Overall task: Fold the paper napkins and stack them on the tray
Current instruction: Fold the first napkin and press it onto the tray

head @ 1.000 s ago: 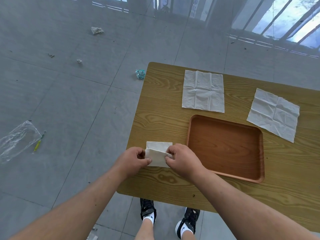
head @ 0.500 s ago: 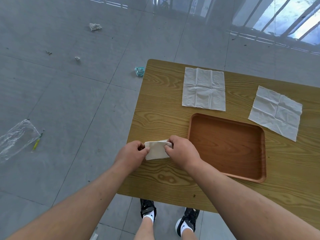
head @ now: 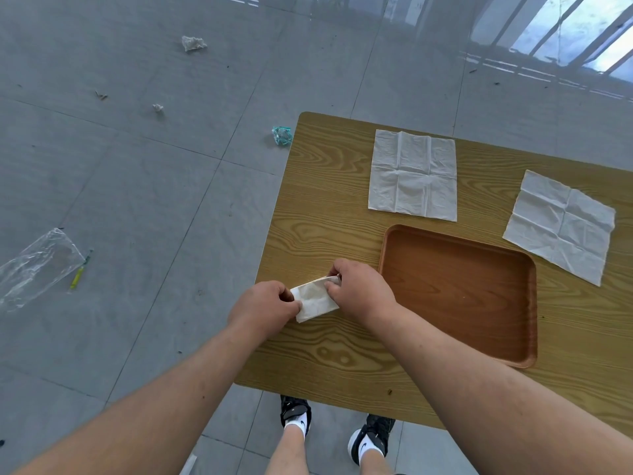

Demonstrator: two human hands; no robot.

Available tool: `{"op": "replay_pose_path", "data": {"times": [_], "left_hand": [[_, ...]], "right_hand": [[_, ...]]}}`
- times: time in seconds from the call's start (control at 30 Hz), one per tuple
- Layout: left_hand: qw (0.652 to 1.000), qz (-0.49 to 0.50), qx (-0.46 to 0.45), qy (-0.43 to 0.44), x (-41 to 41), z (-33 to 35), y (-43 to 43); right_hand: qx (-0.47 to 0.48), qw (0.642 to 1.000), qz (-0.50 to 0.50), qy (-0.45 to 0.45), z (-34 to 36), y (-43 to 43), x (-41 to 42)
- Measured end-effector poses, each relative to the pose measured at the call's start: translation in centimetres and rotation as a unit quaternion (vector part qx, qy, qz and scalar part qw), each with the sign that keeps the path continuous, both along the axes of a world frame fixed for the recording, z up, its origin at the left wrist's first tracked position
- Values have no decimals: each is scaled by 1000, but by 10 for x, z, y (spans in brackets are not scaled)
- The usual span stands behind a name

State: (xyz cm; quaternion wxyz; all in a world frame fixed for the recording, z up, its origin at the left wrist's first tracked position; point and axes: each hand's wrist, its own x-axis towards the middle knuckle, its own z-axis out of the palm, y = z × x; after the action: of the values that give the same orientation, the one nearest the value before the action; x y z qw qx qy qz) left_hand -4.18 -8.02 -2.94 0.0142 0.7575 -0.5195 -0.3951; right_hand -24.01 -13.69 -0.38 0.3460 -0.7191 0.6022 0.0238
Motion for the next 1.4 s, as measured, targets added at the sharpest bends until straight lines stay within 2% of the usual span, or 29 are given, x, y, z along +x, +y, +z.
{"op": "replay_pose_path", "data": {"times": [0.3,0.5,0.67,0.73,0.8,0.87,0.97,1.1,1.23,1.4], "left_hand": [[999,21,13,38,2,-1,8],[973,139,17,183,6,1,11],[955,106,11,275,5,7,11],[970,41,-4,238,3,9,13],[988,-81,-42,123,3,12,16],[972,-220,-86,16,0,15,21],[931,-337,-123,-65,-9,16,30],[905,-379,-181,-72,-15,14,42],[899,-360,-241,-61,-19,15,49],[920,-309,-238,-44,-20,19,47]], "right_hand": [[29,998,15,-51,2,-2,0],[26,990,-1,-137,10,2,-10],[-7,986,-7,-168,22,19,-27],[-12,989,26,-146,24,32,-35],[-36,989,99,-107,22,45,-41],[-68,980,177,-66,17,55,-44],[-100,964,245,-26,10,67,-46],[-116,960,257,-4,1,79,-46],[-116,967,227,-9,-2,82,-41],[-116,974,196,-11,3,79,-41]]}}
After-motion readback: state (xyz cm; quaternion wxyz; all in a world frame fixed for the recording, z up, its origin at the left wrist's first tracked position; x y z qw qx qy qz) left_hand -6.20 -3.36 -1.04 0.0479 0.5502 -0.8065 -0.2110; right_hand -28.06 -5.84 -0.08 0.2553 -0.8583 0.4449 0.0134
